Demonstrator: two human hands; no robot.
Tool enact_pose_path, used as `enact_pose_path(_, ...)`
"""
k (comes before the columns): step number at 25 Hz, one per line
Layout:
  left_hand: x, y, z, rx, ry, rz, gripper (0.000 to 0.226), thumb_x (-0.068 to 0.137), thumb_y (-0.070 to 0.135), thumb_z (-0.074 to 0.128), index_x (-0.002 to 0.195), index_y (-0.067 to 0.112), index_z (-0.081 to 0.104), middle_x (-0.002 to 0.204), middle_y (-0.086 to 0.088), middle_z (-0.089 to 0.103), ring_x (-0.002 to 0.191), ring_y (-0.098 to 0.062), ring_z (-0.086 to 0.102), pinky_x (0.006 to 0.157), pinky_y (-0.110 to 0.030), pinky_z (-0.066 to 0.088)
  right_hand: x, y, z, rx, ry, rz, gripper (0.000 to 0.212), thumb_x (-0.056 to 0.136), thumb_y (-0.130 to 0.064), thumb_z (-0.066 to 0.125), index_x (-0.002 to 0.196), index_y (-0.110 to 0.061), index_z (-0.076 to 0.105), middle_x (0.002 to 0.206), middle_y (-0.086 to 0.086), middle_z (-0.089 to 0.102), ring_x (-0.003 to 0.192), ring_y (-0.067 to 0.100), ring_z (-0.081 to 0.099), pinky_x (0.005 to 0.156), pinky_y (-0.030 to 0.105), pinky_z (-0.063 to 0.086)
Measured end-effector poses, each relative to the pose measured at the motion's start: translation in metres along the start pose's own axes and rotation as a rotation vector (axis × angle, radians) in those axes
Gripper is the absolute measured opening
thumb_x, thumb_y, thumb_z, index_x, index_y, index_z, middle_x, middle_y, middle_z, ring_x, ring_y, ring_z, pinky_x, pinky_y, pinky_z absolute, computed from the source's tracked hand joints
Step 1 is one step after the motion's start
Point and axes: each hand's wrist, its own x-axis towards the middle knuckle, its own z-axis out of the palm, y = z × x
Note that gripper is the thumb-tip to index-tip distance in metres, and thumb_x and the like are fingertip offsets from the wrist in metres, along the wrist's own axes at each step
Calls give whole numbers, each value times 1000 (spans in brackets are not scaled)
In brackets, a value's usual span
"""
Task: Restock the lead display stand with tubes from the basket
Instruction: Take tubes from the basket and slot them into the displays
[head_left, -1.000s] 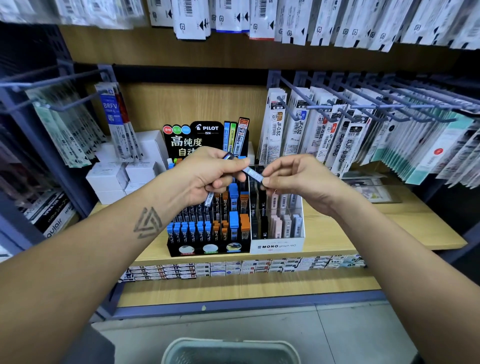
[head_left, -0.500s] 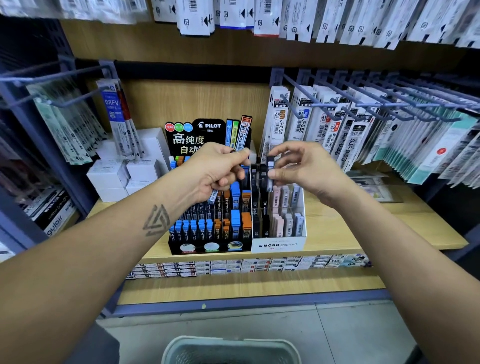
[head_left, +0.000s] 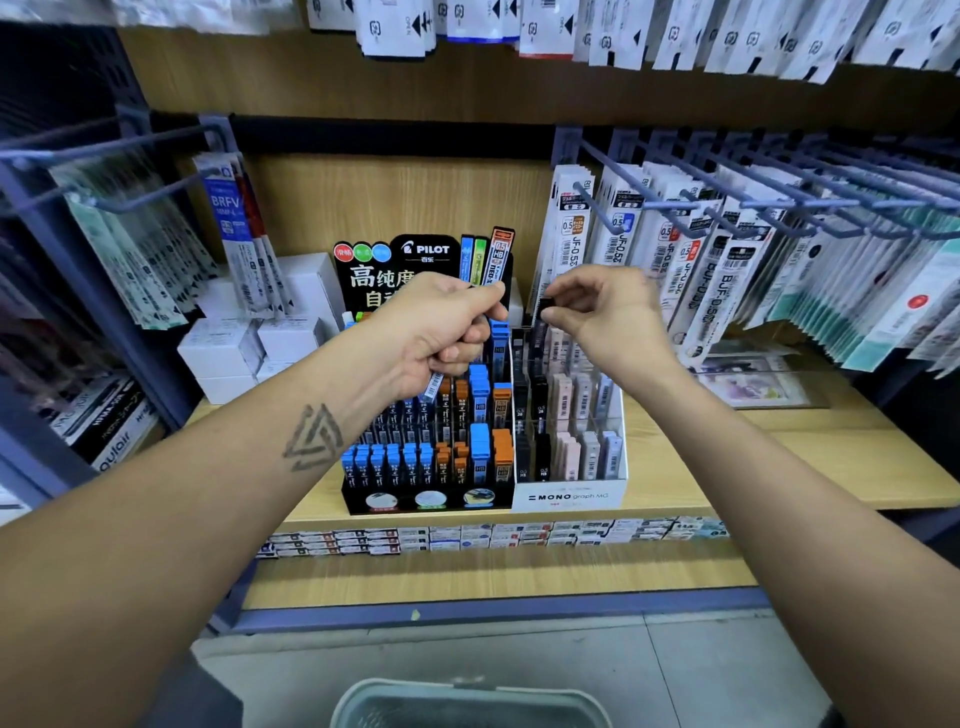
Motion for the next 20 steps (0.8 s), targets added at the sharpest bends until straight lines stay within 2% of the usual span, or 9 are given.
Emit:
enact_pose_path(5, 1, -1, -5, -9, -7, 1, 25, 104, 27, 53, 90, 7, 59, 50, 1, 39, 32, -6, 26, 34, -14, 15, -3, 4, 22, -151, -12, -4, 13, 79, -22, 84, 89, -26, 77, 78, -12, 71, 77, 7, 68, 81, 31, 58)
enact_pose_path(10, 1, -1, -8, -7, -19, 8, 27, 105, 27, 52, 87, 7, 58, 48, 2, 39, 32, -6, 26, 35, -14, 15, -2, 4, 27, -233, -16, -9, 12, 76, -28, 86, 83, -30, 75, 81, -13, 71, 78, 11, 66, 82, 35, 56)
enact_pose_path(15, 0, 0, -10, -5, -15, 13, 27, 104, 27, 53, 86, 8, 58, 49, 2, 40, 32, -7, 27, 34, -14, 16, -2, 12, 43, -311, -12, -44, 9, 77, -28, 85, 81, -28, 76, 88, -11, 71, 92, 18, 64, 90, 41, 50)
enact_pose_path(18, -1, 0, -10, -3, -26, -2, 29, 104, 28, 53, 85, 8, 59, 49, 1, 40, 32, -6, 27, 33, -14, 17, 1, 18, 44, -370, -1, -81, 10, 80, -27, 82, 88, -24, 78, 98, -9, 69, 100, 19, 57, 89, 37, 45)
enact_pose_path(20, -3, 0, -10, 3, -39, -46, 31, 104, 33, 52, 86, 8, 60, 50, 1, 40, 32, -7, 27, 34, -14, 17, 2, 20, 41, -305, 7, -87, 9, 84, -24, 79, 92, -22, 79, 99, -8, 69, 99, 18, 59, 89, 36, 48)
